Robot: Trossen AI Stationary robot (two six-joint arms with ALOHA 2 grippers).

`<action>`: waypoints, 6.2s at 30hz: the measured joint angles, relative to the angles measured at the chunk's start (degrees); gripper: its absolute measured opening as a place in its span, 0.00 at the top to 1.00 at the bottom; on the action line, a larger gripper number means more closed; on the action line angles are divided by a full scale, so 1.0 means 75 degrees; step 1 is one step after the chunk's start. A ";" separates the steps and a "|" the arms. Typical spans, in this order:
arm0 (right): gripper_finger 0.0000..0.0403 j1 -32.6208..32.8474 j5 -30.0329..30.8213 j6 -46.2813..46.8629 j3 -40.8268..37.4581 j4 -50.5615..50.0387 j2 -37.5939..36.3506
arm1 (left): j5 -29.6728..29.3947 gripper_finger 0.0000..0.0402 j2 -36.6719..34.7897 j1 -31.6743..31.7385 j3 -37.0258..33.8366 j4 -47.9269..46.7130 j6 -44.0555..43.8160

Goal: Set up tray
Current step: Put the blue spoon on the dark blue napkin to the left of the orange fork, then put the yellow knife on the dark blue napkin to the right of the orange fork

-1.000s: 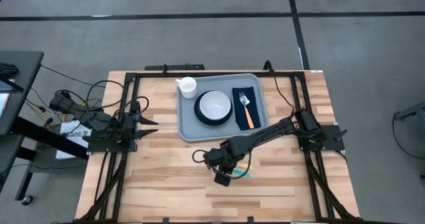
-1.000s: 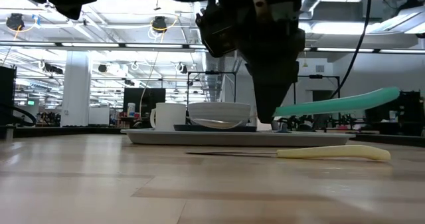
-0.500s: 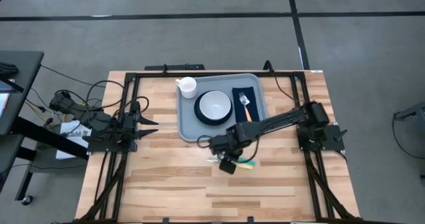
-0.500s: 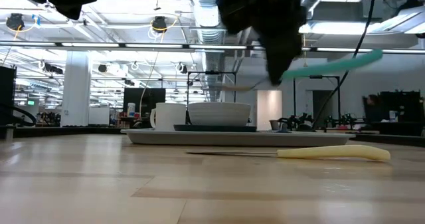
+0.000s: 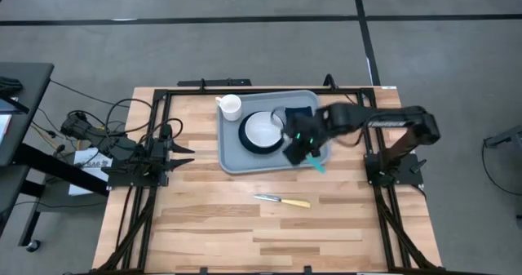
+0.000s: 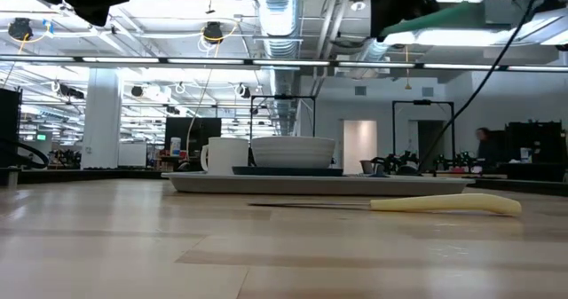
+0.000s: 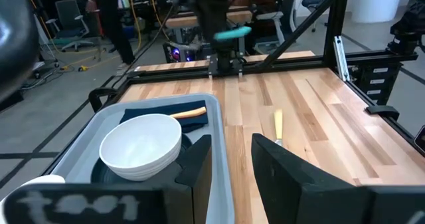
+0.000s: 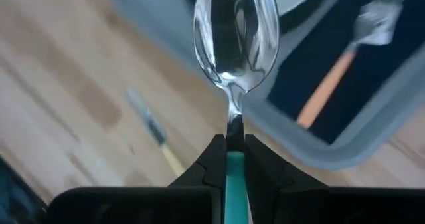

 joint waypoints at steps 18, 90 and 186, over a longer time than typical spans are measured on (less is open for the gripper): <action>0.92 -0.3375 0.0055 0.0690 -0.1298 0.1164 -0.0389 | 0.0006 0.76 0.0000 -0.0003 0.0000 -0.0032 -0.0084; 0.87 -0.3486 -0.1122 0.1335 -0.3880 0.5357 0.1849 | 0.0035 0.76 -0.0003 -0.0003 0.0000 -0.0020 -0.0127; 0.84 0.1692 -0.1176 -0.1132 -0.1936 0.2640 0.1875 | 0.0230 0.76 0.0000 0.0000 0.0000 0.0015 -0.0335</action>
